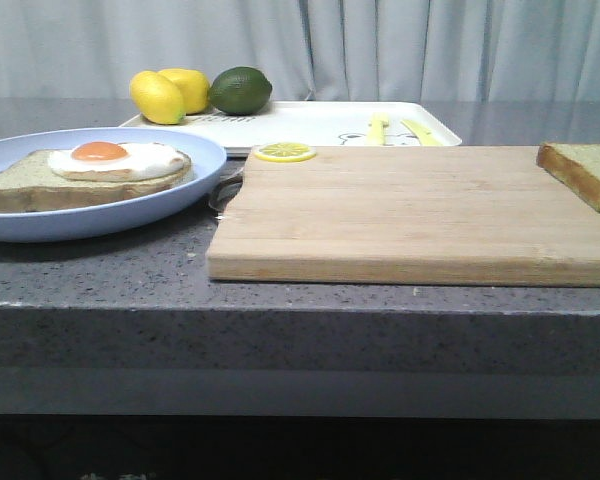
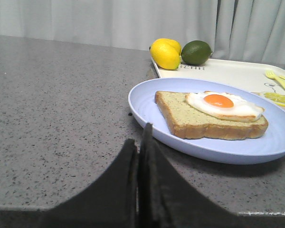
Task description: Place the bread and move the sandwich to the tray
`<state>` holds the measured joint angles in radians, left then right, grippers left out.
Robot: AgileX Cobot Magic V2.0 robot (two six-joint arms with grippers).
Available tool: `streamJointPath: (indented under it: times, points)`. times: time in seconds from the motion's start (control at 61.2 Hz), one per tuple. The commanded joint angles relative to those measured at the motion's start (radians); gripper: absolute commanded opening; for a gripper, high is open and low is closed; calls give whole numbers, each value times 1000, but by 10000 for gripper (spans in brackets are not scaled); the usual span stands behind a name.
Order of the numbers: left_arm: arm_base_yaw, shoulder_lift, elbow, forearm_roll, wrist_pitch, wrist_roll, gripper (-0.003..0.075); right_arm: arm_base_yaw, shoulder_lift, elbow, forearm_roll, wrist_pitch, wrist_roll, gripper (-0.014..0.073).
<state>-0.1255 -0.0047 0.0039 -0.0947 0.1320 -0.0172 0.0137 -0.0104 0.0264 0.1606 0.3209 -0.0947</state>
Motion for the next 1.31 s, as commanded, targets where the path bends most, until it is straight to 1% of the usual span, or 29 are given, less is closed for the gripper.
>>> streamJointPath:
  times: [0.0,1.192,1.29]
  points:
    - [-5,-22,1,-2,-90,1,-20,0,-17,-2,-2,-79,-7,-60]
    - [-5,-22,1,-2,-90,1,-20,0,-17,-2,-3,-76,-7,-60]
    - [-5,-22,1,-2,-90,1,-20,0,-17,-2,-3,-104,-7,-60]
